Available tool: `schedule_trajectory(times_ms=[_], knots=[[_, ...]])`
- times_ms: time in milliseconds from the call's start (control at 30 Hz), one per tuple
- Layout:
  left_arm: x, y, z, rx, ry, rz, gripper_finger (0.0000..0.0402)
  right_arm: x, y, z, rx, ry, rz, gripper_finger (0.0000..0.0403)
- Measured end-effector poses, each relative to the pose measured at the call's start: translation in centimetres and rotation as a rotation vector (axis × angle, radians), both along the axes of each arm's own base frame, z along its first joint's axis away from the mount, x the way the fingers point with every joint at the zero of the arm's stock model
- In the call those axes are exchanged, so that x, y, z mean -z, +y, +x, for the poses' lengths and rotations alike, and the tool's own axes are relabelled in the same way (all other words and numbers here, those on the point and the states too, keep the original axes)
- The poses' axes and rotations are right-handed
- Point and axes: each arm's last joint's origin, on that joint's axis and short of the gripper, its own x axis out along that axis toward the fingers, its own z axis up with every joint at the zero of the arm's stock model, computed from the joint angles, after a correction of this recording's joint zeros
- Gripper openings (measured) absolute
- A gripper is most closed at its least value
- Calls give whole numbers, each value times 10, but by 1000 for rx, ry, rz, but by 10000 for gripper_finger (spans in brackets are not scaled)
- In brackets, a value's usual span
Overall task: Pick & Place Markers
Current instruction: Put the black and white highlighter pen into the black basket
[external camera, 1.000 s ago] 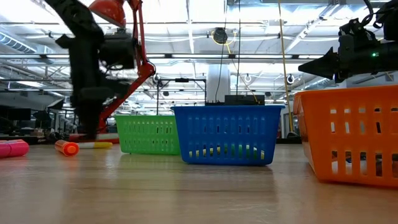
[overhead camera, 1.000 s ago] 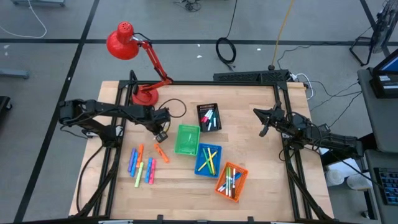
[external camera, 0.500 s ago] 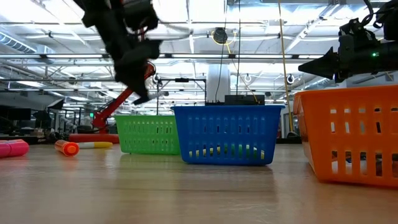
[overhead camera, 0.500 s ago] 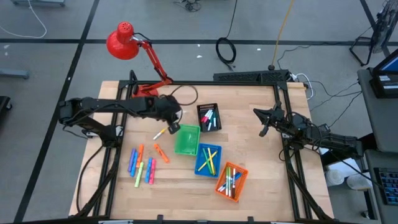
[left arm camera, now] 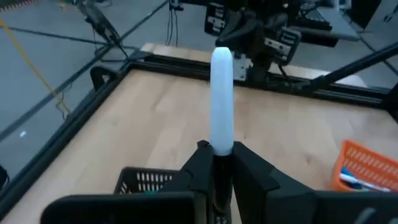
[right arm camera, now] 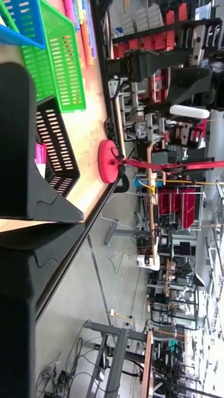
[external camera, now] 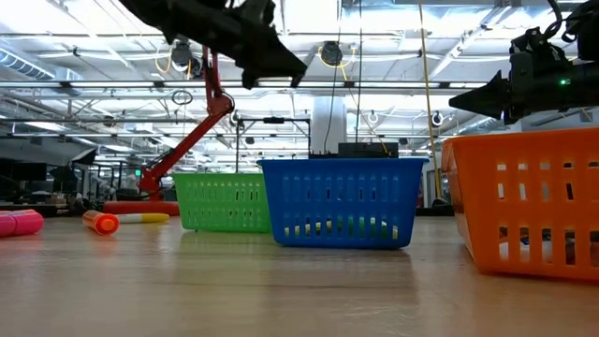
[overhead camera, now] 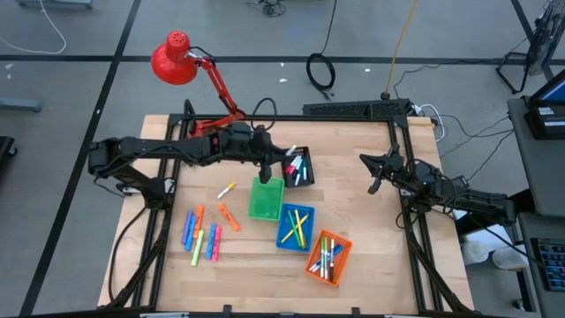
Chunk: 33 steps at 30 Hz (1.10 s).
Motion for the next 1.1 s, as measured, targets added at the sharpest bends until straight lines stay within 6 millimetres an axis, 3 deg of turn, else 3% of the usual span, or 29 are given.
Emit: schedule_trajectory(times_ms=[367,533,833,1100], knots=[[71,9,33,-11,184,-65,40,0,0,0,0,0,0,0],[93,13,41,-14,219,-76,41,0,0,0,0,1,0,0],[92,19,42,-35,192,-76,46,0,0,0,0,1,0,0],[89,21,42,-49,162,-82,115,0,0,0,0,0,0,0]])
